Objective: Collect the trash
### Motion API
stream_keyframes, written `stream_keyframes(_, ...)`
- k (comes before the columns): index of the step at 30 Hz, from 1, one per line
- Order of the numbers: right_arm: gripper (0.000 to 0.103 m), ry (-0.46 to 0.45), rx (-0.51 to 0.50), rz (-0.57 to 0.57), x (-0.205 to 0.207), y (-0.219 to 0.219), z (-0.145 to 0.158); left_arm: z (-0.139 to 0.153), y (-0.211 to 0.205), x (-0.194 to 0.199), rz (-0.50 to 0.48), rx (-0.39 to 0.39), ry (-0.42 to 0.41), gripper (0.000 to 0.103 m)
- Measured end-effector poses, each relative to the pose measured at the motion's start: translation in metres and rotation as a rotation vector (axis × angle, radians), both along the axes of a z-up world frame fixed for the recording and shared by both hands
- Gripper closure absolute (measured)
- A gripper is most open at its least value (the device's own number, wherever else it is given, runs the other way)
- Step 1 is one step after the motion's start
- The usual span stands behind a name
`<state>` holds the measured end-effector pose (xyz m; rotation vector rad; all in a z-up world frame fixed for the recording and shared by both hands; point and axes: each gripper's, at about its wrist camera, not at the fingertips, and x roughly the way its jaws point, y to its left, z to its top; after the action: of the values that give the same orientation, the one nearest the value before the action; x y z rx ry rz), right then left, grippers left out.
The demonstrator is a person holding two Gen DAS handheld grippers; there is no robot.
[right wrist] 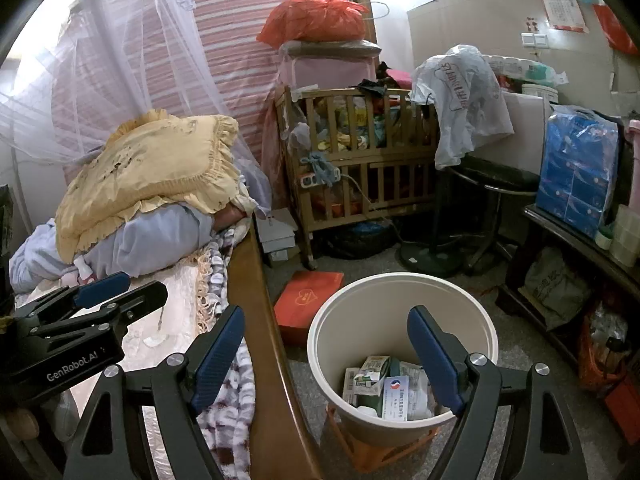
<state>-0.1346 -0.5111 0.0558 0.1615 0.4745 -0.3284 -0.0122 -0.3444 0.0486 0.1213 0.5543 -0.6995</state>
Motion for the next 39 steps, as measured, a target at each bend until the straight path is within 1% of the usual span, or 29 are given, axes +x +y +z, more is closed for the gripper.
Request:
stream_keyframes(8, 0.021, 0.001, 0.001, 0.000, -0.0003, -0.0002, -0.0019, 0.0006, -0.0014, -0.0004, 0.002, 0.000, 0.001, 0.043)
stream_keyframes(17, 0.021, 0.001, 0.003, 0.002, 0.0008, -0.0024, -0.0013, -0.0052, -0.0032, -0.0009, -0.007, 0.005, 0.000, 0.043)
stream_keyframes(39, 0.020, 0.011, 0.007, 0.001, -0.0021, -0.0020, -0.0071, -0.0028, -0.0054, -0.0033, -0.006, 0.008, -0.005, 0.043)
